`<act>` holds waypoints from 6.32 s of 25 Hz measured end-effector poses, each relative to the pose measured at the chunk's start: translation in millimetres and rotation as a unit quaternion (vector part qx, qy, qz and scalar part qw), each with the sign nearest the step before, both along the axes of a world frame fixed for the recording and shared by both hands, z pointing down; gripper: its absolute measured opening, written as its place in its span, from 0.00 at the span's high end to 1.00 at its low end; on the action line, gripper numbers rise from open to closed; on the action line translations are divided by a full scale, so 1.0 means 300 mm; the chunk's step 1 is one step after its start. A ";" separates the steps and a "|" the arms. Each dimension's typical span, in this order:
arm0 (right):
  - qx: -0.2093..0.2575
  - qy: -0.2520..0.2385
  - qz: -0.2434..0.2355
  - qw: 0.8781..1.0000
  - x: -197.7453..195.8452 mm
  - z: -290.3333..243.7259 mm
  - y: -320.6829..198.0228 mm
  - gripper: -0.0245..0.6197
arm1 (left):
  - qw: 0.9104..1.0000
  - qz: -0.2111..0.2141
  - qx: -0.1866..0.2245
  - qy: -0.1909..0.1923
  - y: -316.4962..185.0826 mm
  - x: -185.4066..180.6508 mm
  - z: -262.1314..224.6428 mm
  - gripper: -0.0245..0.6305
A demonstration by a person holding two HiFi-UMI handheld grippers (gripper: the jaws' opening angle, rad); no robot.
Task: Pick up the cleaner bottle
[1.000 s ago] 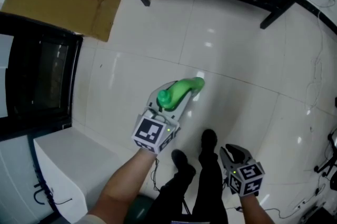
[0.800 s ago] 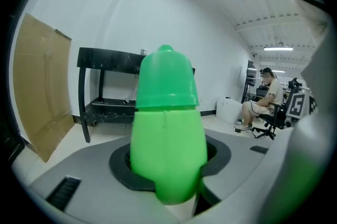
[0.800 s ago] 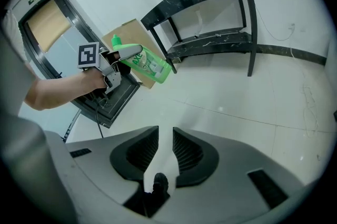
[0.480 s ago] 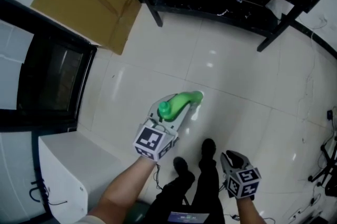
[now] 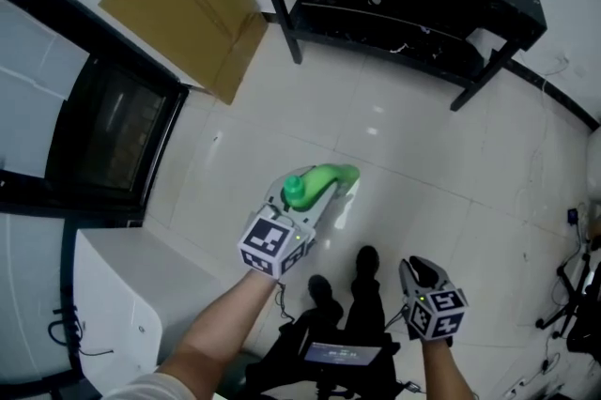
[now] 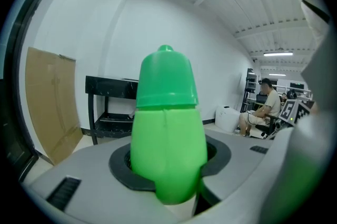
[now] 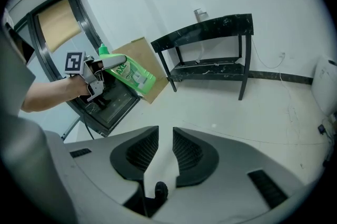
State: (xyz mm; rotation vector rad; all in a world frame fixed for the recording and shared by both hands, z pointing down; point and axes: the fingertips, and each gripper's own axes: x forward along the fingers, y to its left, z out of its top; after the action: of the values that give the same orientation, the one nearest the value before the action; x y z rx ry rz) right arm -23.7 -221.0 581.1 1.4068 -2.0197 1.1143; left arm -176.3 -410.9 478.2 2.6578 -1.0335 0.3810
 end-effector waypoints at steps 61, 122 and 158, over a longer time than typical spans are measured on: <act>0.142 0.033 -0.025 0.989 -0.163 -0.615 0.131 0.82 | 0.997 -0.032 0.059 0.046 0.465 -0.330 -0.630 0.71; 0.195 0.011 -0.047 0.980 -0.124 -0.848 0.262 0.82 | 0.993 -0.019 0.071 0.091 0.816 -0.292 -0.744 0.71; 0.203 -0.018 -0.067 0.977 0.003 -0.912 0.293 0.90 | 0.992 -0.068 0.084 0.069 0.921 -0.254 -0.809 0.71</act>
State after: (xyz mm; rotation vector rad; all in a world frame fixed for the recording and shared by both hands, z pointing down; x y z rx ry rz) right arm -22.9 -133.2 307.5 1.4131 -2.4273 0.6989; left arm -252.5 -134.6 235.6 2.6928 -1.2422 0.0853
